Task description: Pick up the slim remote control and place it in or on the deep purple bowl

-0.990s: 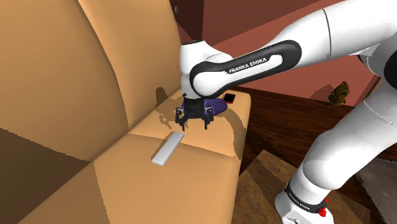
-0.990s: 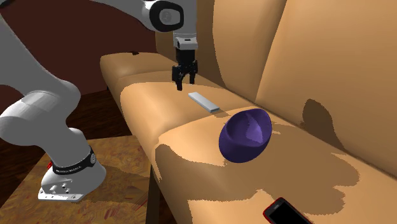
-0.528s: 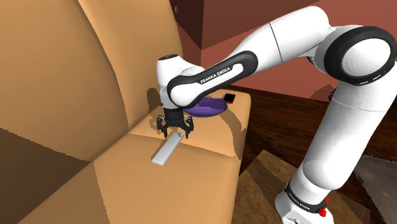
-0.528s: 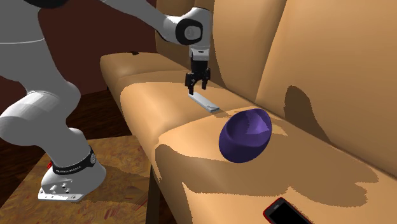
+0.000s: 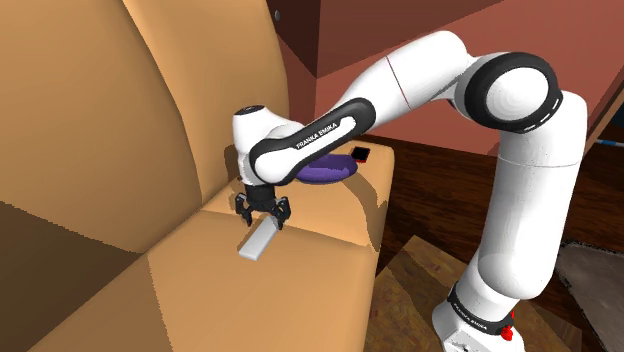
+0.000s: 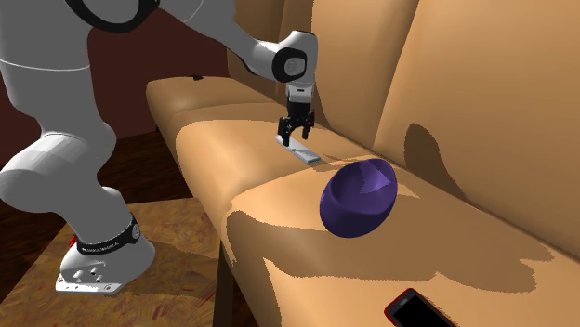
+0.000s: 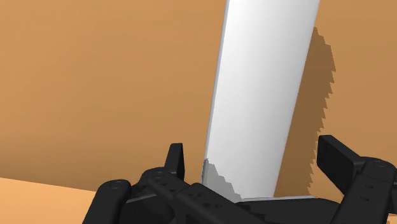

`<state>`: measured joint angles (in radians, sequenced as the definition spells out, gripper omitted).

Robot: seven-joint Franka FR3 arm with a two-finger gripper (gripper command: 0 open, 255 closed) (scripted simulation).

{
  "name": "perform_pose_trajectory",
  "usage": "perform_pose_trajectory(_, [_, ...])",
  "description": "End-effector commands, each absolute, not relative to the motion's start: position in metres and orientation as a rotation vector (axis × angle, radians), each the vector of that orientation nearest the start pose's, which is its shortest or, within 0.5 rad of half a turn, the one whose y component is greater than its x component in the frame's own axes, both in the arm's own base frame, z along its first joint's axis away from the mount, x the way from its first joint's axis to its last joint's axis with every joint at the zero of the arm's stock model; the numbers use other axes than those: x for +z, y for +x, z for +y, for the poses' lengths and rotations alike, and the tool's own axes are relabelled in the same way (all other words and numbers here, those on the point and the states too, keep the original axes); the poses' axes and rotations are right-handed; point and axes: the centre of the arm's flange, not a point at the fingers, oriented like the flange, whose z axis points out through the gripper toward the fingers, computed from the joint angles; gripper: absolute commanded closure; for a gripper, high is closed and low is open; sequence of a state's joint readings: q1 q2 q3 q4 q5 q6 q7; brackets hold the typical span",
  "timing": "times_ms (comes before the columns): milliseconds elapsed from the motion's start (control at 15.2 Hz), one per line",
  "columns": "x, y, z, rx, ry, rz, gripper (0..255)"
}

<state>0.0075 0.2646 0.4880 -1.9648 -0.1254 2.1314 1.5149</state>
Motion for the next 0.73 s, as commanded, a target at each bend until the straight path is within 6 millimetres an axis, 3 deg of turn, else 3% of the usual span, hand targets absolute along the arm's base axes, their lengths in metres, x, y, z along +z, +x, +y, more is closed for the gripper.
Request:
perform_pose_trajectory(0, [0.3386, 0.5294, 0.2684, 0.080, -2.824, 1.470, 0])
perform_pose_trajectory(132, [0.3303, 0.5288, 0.2682, 0.080, -2.824, 1.470, 0])
perform_pose_trajectory(594, [0.3303, 0.5288, 0.2682, 0.080, -2.824, 1.471, 0])
perform_pose_trajectory(660, [0.3303, 0.5288, 0.2682, 0.080, -2.824, 1.471, 255])
